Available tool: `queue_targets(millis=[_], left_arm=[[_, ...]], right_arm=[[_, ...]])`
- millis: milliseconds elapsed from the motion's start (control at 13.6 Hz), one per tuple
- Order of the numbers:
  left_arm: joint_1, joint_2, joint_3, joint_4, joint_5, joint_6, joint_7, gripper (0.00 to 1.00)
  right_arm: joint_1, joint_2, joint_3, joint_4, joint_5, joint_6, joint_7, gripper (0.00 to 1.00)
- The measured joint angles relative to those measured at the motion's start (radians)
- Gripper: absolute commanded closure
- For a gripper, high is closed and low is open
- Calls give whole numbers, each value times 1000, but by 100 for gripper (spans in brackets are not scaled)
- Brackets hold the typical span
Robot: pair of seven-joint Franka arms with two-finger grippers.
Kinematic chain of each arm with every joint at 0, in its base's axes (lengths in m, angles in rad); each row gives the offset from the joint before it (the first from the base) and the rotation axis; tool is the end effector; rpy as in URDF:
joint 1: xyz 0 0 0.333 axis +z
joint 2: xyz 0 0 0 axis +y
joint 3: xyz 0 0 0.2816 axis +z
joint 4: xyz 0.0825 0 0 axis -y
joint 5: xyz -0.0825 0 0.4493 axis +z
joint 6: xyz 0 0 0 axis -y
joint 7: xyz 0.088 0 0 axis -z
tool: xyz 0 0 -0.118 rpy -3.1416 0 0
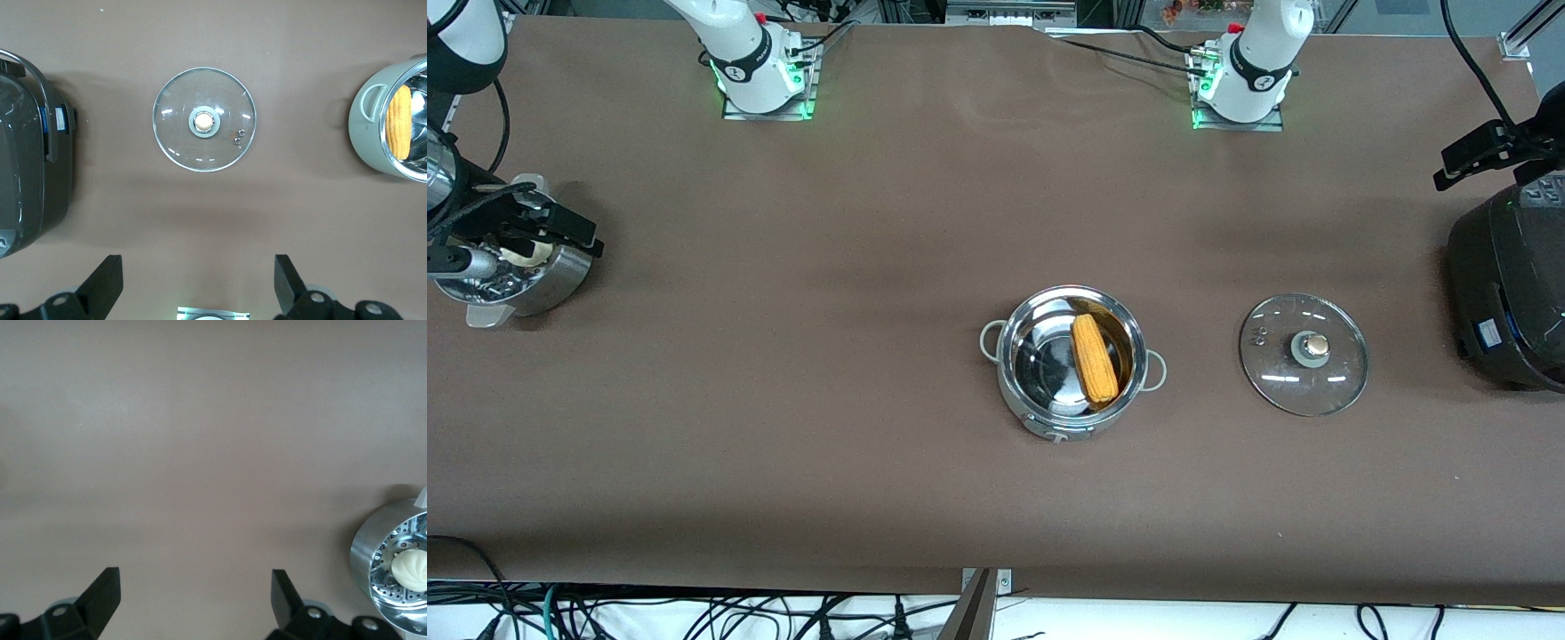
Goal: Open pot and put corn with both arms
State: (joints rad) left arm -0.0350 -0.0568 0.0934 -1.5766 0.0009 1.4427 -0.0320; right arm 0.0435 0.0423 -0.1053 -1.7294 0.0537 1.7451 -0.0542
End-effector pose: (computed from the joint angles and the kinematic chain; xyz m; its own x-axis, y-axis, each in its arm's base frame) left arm 0.5885 0.0358 0.5995 0.9930 0.0897 -0.0774 0.0901 -0.9959 0.0019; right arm 0.6351 -0.0331 0.4820 0.9996 -0.0170 -0.0239 -0.0181 -0.9986 -0.0495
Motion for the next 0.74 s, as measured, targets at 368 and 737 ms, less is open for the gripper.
queue_targets(millis=[368,737], left_arm=[[0,0,0,0,0,0,0,0],[0,0,0,0,0,0,0,0]], right_arm=[[-4,22,3,6,-23,0,-5,0],[-4,22,5,9,-25,0,-5,0]])
